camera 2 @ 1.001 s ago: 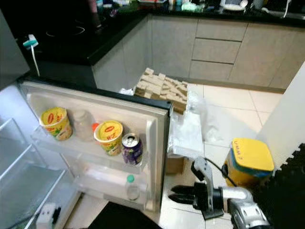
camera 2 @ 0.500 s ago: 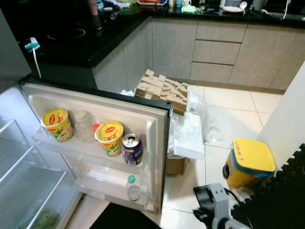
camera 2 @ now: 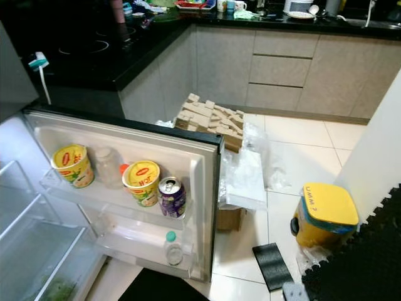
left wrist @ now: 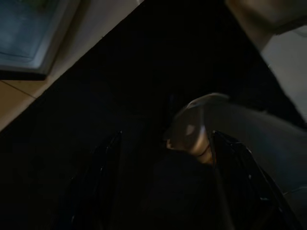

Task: Restocking fridge

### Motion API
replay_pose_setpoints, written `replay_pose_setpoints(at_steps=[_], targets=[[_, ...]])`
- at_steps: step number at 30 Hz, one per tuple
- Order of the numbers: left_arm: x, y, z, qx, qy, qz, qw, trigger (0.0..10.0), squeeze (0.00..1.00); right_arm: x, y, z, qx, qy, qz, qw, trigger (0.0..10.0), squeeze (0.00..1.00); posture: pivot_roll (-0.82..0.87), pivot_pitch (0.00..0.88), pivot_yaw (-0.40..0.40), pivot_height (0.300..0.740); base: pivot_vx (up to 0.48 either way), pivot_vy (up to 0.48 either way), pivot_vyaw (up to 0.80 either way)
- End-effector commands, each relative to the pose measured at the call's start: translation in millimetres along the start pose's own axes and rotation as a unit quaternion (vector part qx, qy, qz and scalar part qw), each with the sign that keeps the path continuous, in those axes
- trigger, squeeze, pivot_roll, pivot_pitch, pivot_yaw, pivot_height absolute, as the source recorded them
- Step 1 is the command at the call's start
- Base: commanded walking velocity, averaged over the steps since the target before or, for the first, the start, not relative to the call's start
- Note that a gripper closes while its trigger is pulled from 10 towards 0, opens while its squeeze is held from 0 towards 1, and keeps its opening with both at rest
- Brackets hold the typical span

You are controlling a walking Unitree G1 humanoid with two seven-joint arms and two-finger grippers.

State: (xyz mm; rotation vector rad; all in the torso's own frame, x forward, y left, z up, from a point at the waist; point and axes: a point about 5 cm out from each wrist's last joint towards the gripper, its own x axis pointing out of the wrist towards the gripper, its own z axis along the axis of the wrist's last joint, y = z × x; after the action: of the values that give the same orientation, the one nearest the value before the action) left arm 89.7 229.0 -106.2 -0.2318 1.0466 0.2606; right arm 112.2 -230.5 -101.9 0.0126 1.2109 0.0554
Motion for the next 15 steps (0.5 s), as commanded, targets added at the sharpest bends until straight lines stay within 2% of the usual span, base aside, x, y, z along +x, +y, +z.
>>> replay_pose_setpoints(at_steps=[1,3,4,5,6,7,9,11,13,15], targets=[[1.7,-6.7,-0.2,-0.011,0.004,-0.008,1.0,10.0,0.0,0.4,-1.3,2.3,-0.001,0.004,-0.011,1.0,10.0,0.0,-0.04,0.0,-0.022,0.74,0.0,0.0,0.0],[3.4,-13.0,0.4,0.014,0.016,-0.02,1.0,10.0,0.0,1.6,1.4,6.3,-0.013,0.005,-0.009,1.0,10.0,0.0,-0.03,0.0,-0.027,0.74,0.0,0.0,0.0],[5.4,-21.6,0.8,0.066,0.033,-0.033,0.997,10.0,0.0,3.2,5.8,12.0,-0.027,0.002,-0.005,1.0,10.0,0.0,-0.03,0.0,-0.023,0.74,0.0,0.0,0.0],[5.4,-21.6,0.8,0.066,0.033,-0.033,0.997,10.0,0.0,3.2,5.8,12.0,-0.027,0.002,-0.005,1.0,10.0,0.0,-0.03,0.0,-0.023,0.74,0.0,0.0,0.0],[6.6,-25.8,2.7,0.087,0.035,-0.04,0.995,10.0,0.0,4.0,7.9,14.8,-0.031,-0.001,-0.004,1.0,10.0,0.0,-0.03,0.0,-0.023,0.74,0.0,0.0,0.0],[6.6,-25.8,2.7,0.087,0.035,-0.04,0.995,10.0,0.0,4.0,7.9,14.8,-0.031,-0.001,-0.004,1.0,10.0,0.0,-0.03,0.0,-0.023,0.74,0.0,0.0,0.0],[11.8,-42.5,18.2,0.102,0.022,-0.064,0.992,10.0,0.0,5.6,9.8,22.1,-0.059,0.0,-0.029,0.998,10.0,0.0,-0.03,0.0,-0.011,0.74,0.0,0.0,0.0],[12.8,-48.4,21.7,0.109,0.019,-0.077,0.991,10.0,0.0,5.5,8.9,20.4,-0.071,0.009,-0.039,0.997,10.0,0.0,-0.03,0.0,-0.011,0.74,0.0,0.0,0.0],[13.0,-50.6,21.9,0.117,0.021,-0.083,0.989,10.0,0.0,5.4,8.5,18.8,-0.075,0.013,-0.042,0.996,10.0,0.0,-0.03,0.0,-0.011,0.74,0.0,0.0,0.0],[12.7,-50.3,19.2,0.105,0.025,-0.079,0.991,10.0,0.0,4.6,5.9,15.5,-0.073,0.015,-0.043,0.996,10.0,0.0,-0.04,0.0,-0.013,0.74,0.0,0.0,0.0]])
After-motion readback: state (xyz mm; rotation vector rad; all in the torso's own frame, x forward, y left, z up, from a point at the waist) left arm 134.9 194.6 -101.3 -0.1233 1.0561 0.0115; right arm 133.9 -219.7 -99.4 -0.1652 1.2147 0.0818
